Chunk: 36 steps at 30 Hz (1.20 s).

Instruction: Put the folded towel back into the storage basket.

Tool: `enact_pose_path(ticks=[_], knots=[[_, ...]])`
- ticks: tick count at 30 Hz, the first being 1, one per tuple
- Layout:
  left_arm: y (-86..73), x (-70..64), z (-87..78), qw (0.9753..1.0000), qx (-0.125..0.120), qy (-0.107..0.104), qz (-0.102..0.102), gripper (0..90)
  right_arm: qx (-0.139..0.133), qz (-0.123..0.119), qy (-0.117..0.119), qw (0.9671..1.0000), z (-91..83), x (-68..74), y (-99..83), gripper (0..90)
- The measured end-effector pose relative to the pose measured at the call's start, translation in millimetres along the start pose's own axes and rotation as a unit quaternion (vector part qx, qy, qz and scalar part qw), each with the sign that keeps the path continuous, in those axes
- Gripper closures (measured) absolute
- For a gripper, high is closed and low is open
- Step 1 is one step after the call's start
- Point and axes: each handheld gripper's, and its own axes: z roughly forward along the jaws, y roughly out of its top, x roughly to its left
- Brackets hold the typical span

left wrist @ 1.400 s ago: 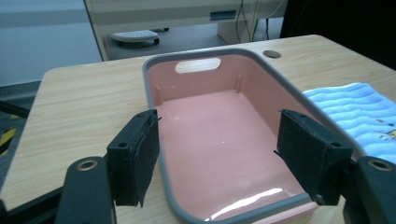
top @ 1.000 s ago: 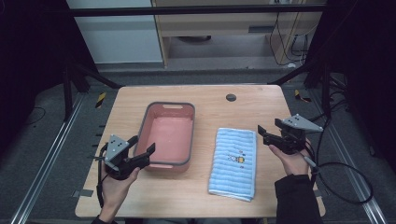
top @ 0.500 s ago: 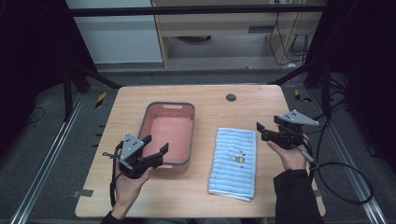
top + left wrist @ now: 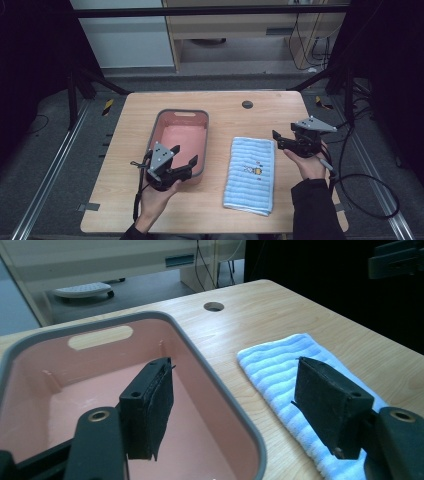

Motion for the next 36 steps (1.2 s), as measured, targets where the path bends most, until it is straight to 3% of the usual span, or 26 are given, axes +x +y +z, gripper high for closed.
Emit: enact_pose_path(ticks=[16,26,36], knots=[[-6.5,-29.4,25.8,0.9994,0.015,-0.028,0.011,34.6,0.004,0.003,-0.007,1.0000,14.1,-5.4,-2.1,38.4],[-15.6,-53.8,43.3,0.9978,0.037,-0.043,0.035,35.2,0.005,0.005,-0.007,1.0000,24.0,-5.8,-7.8,42.8],[-29.4,-67.0,55.0,0.9959,0.056,-0.062,0.035,38.2,0.020,0.009,-0.006,0.9997,34.7,-8.4,-18.9,45.0]])
